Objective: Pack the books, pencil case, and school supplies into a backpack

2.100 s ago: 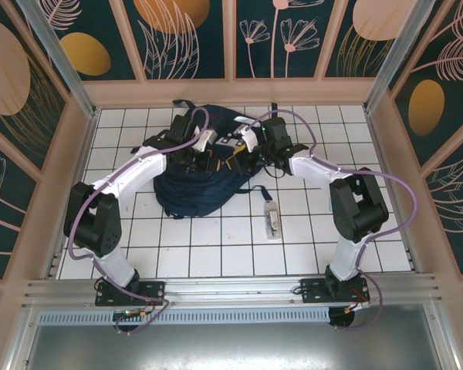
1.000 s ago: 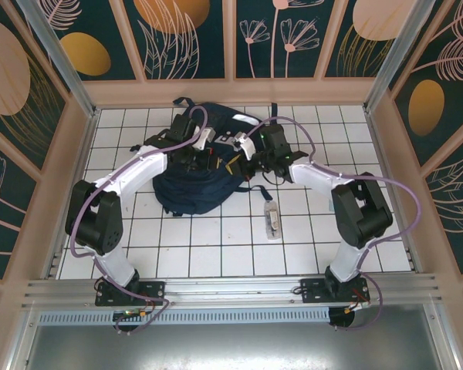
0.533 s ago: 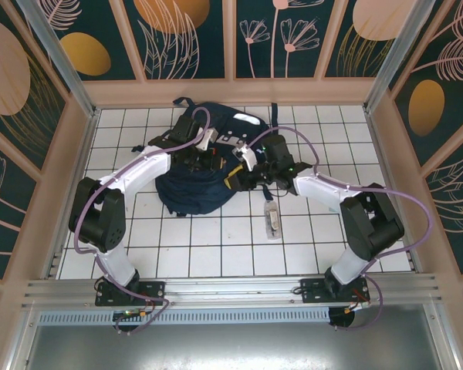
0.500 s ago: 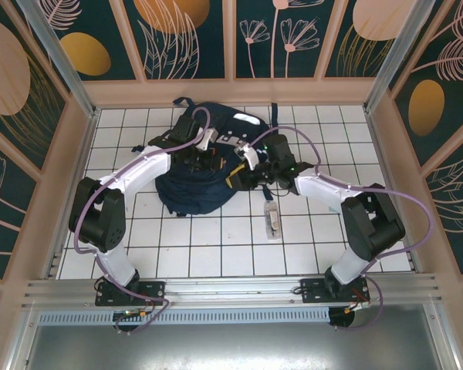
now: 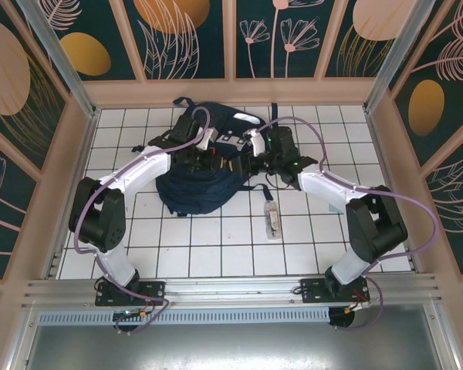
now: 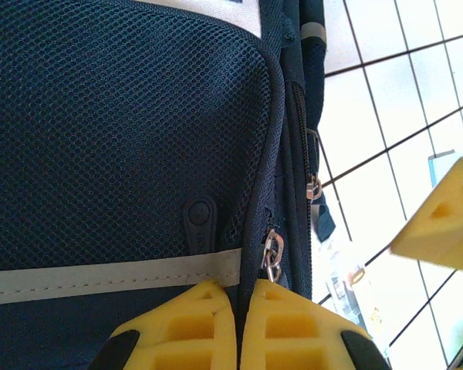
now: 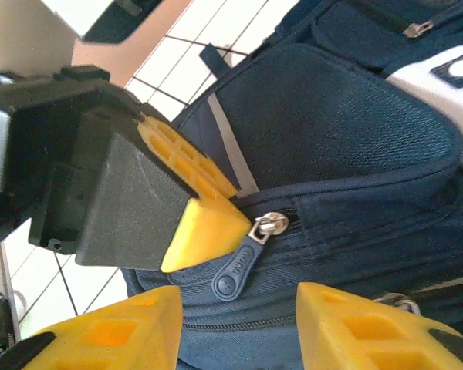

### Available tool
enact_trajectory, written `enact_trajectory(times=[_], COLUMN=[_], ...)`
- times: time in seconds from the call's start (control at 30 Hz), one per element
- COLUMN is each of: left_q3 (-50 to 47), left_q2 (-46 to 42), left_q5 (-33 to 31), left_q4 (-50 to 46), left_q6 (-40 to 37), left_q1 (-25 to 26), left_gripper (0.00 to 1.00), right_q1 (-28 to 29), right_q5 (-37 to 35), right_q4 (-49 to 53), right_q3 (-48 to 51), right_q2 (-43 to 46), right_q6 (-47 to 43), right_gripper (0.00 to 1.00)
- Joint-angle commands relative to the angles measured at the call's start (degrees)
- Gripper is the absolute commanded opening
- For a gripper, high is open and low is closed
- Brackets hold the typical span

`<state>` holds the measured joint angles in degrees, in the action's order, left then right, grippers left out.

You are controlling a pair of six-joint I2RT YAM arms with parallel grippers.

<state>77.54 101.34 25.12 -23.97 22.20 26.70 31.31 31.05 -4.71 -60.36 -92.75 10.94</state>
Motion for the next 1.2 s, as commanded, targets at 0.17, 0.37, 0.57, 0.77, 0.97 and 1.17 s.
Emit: enact_trajectory(times=[0.17,0.37,0.57,0.77,0.97,1.17], left_q3=[-1.67,-2.92,-1.48,-3.64,-11.33,-22.15], left_q2=[-1.18,-2.02,-4.57,-10.47,-13.37,-11.29], left_q5=[4.74,4.87,1.0,-3.39,-11.07,-17.53], left_q4=[8.89,10.0,5.41,4.27,7.41,15.86], left_q6=[2.77,3.2,2.7,4.18,6.01,6.69], left_q1=[0.2,0.2,0.2,-1.39,-6.37,-7.1], left_gripper=[0.0,0.0,0.35,0.37,0.39,0.32], right_q1=[1.93,0.4,0.33,-1.25,-0.28,1.8], right_q5=[-0.94,-0.55,-1.6,-2.4,-3.74,-2.48], right_q4=[-7.16,-10.31,-10.77,-13.66,-12.1,-12.4], right_q3=[-2.29,-0.65,0.57,2.55,2.77,4.04], right_q2=[-6.67,-8.67,-10.05,-11.29,-11.52,-10.37], right_q6=[11.0,12.99,13.04,14.52,14.18,15.67], right_gripper=[0.35,0.35,0.36,0.35,0.36,0.37])
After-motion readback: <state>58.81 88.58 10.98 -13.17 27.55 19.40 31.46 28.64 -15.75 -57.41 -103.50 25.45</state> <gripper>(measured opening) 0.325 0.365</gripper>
